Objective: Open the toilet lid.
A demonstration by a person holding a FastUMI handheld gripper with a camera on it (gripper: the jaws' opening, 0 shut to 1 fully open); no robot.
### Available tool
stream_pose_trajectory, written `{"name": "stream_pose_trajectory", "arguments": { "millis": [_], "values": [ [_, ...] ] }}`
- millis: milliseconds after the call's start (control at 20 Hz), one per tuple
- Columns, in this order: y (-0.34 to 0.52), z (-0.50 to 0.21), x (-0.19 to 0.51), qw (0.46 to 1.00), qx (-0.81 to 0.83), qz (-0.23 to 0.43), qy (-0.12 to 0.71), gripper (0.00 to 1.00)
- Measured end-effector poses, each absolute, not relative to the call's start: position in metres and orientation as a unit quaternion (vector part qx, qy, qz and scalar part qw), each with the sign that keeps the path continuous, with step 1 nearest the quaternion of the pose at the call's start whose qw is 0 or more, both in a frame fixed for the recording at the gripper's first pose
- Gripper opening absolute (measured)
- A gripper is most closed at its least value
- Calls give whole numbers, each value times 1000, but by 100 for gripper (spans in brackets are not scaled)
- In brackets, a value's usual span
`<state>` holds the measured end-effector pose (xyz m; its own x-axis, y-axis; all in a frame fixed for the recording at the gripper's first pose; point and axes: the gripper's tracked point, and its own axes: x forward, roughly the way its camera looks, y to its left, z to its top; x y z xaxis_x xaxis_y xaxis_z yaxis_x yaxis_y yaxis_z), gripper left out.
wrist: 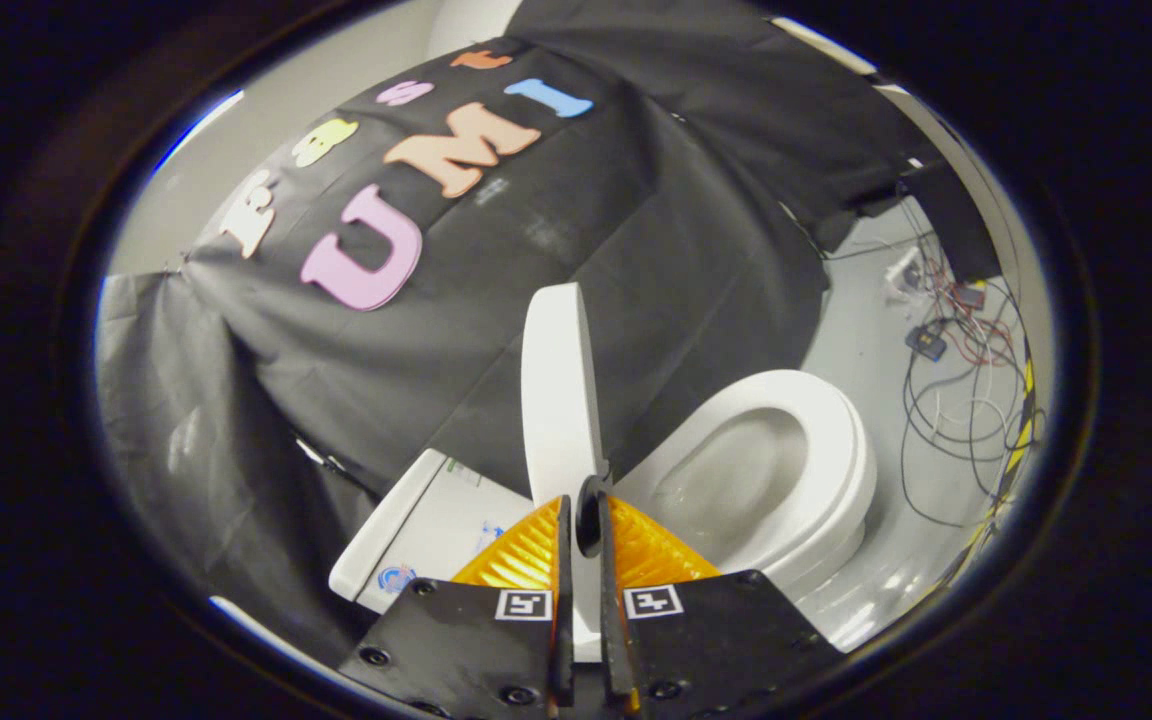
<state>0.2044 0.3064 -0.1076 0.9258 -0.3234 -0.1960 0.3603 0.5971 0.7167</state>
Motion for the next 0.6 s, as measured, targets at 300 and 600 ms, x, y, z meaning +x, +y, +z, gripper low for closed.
{"name": "stream_pose_trajectory", "arguments": {
  "millis": [300, 600],
  "values": [
    [340, -80, 226, 928, 343, -142, 32, 12],
    [375, -61, 246, 951, 288, -98, 44, 14]
  ]
}}
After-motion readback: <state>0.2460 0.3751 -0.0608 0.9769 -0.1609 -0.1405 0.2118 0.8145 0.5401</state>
